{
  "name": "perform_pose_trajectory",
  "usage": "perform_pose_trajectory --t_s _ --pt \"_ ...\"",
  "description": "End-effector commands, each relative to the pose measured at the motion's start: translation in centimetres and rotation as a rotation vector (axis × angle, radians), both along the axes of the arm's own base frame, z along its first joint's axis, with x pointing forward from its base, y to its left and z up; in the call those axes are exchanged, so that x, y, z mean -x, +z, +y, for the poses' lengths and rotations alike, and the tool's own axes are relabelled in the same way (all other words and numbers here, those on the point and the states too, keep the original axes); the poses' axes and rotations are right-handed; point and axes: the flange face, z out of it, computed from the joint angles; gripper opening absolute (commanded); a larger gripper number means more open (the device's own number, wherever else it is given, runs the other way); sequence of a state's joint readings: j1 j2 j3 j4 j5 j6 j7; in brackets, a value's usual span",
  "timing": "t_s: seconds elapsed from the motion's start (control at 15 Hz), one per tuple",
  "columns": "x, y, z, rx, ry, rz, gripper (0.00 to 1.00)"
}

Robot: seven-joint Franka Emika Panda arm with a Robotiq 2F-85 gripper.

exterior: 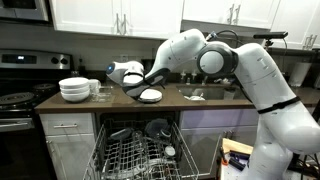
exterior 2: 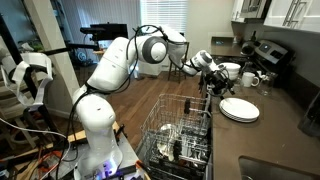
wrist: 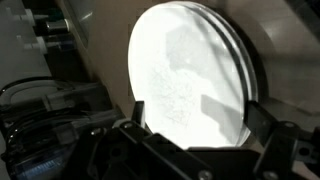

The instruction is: Pick a plate on the counter and put it in the dishwasher

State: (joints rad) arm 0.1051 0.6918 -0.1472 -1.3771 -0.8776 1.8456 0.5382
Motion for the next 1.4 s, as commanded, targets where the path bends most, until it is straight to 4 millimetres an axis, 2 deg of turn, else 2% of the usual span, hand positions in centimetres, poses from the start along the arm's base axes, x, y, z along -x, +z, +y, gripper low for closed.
perform_pose_trajectory --t_s 0.0,0.53,1.33 --pt "0.62 1.14 -0.65 -0.017 0.018 0.023 1.00" --pt "0.66 0.50 -0.97 0.010 -0.002 0.048 1.00" --pt "1.16 0.55 -1.23 0.062 -0.040 0.088 1.00"
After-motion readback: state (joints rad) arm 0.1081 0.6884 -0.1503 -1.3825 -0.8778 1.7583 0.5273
